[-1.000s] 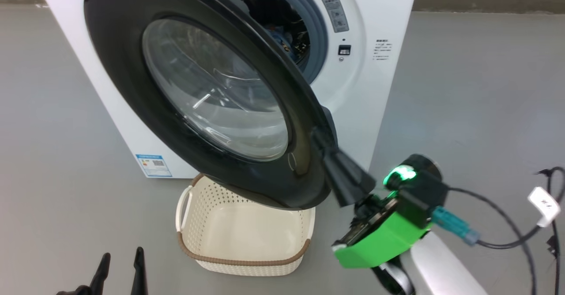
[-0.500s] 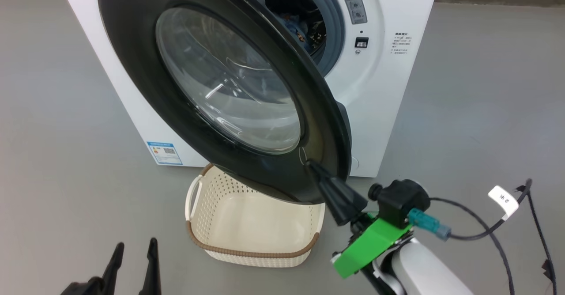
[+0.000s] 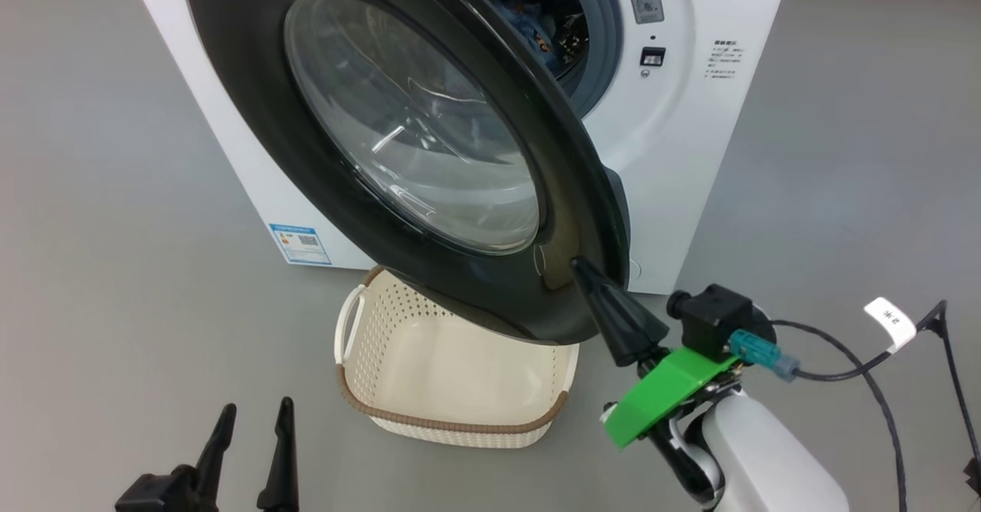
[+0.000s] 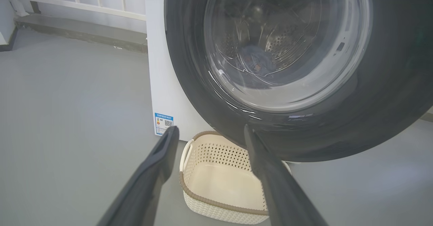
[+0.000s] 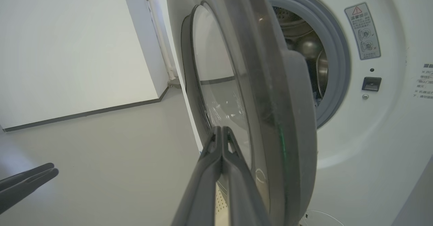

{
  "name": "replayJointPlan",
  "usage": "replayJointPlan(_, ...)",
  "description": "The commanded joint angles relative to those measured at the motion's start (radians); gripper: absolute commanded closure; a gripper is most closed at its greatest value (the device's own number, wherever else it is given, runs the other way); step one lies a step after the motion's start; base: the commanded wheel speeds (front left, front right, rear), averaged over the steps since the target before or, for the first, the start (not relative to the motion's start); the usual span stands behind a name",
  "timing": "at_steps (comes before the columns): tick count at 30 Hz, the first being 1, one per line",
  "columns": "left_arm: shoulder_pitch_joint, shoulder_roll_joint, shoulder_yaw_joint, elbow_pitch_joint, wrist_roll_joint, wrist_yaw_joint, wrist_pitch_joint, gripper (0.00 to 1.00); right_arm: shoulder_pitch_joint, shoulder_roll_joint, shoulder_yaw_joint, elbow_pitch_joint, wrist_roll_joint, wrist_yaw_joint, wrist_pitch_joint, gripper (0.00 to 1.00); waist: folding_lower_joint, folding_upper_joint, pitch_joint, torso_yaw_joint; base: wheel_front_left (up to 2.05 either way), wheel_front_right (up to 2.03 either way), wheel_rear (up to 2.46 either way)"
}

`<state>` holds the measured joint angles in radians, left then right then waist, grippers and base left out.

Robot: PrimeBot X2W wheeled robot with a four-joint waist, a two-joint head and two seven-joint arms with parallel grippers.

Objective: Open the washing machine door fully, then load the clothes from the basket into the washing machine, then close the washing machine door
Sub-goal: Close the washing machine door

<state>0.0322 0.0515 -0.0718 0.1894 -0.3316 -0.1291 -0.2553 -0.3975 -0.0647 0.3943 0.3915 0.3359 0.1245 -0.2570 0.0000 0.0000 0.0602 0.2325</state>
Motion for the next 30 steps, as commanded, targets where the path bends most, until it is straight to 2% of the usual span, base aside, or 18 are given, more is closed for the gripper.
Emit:
replayJointPlan(1, -0.046, 0.015, 0.03, -0.022, -0.005, -0.002, -0.006, 0.0, -0.05, 0.014, 0.003, -0.018, -0.013, 0.006, -0.005, 1.0, 0.0, 0.0, 0.006, 0.006, 0.0, 0.0, 0.0)
replayJointPlan(14, -0.075, 0.017, 0.031, -0.023, -0.033, -0.002, -0.006, 0.0, -0.121, 0.014, -0.086, -0.012, -0.067, 0.006, -0.005, 1.0, 0.0, 0.0, 0.079, 0.016, 0.0, 0.0, 0.0)
replayJointPlan(30, -0.133, 0.047, 0.006, -0.025, -0.075, -0.002, -0.006, 0.0, -0.24, 0.014, -0.187, -0.027, -0.156, 0.006, -0.005, 1.0, 0.0, 0.0, 0.198, 0.026, 0.0, 0.0, 0.0)
